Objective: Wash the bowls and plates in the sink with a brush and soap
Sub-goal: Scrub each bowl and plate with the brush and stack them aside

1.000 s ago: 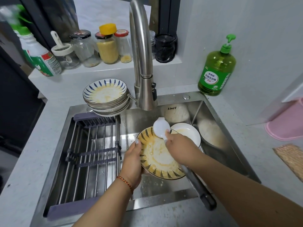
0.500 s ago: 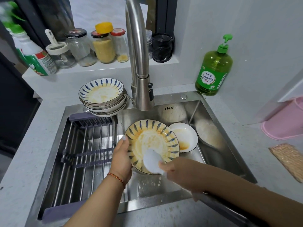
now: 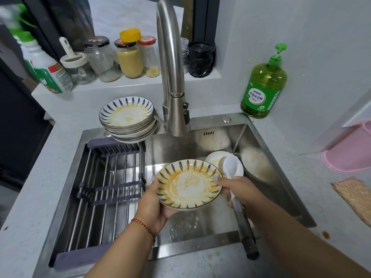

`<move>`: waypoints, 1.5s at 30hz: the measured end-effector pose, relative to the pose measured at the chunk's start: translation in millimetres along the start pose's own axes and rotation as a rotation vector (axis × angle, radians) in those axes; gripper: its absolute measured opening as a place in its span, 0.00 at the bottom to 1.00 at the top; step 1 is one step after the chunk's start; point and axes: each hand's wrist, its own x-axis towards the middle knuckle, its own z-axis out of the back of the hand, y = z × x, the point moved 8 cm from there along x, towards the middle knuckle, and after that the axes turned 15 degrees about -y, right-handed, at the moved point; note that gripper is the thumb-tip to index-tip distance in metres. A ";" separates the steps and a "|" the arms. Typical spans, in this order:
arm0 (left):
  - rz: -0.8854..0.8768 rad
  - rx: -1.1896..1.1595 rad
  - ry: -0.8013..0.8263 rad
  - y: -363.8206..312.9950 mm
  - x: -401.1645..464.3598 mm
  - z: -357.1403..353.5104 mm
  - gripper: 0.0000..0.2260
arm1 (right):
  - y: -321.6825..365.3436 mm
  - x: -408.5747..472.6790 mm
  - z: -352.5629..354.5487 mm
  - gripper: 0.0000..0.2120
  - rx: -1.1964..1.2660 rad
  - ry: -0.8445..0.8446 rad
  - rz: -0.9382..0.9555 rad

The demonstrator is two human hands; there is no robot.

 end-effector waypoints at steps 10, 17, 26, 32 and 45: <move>-0.741 0.728 -0.231 -29.4 -34.6 15.1 0.16 | -0.9 -4.5 -9.2 0.03 0.105 -0.111 -0.055; -1.545 1.420 0.141 -2.8 -80.8 -46.4 0.28 | 4.0 -7.4 -14.5 0.08 0.090 -0.134 -0.004; -1.544 1.371 -0.041 -32.1 -87.7 -57.9 0.15 | 22.4 -32.0 -28.1 0.18 -0.058 0.004 0.072; -1.158 1.090 -0.203 -61.2 -72.0 -30.1 0.10 | 29.3 -37.2 -19.6 0.16 -0.459 0.049 0.370; -0.999 0.900 -0.101 -69.5 -81.8 -28.4 0.17 | 51.8 -81.0 -37.1 0.24 -0.705 0.101 0.677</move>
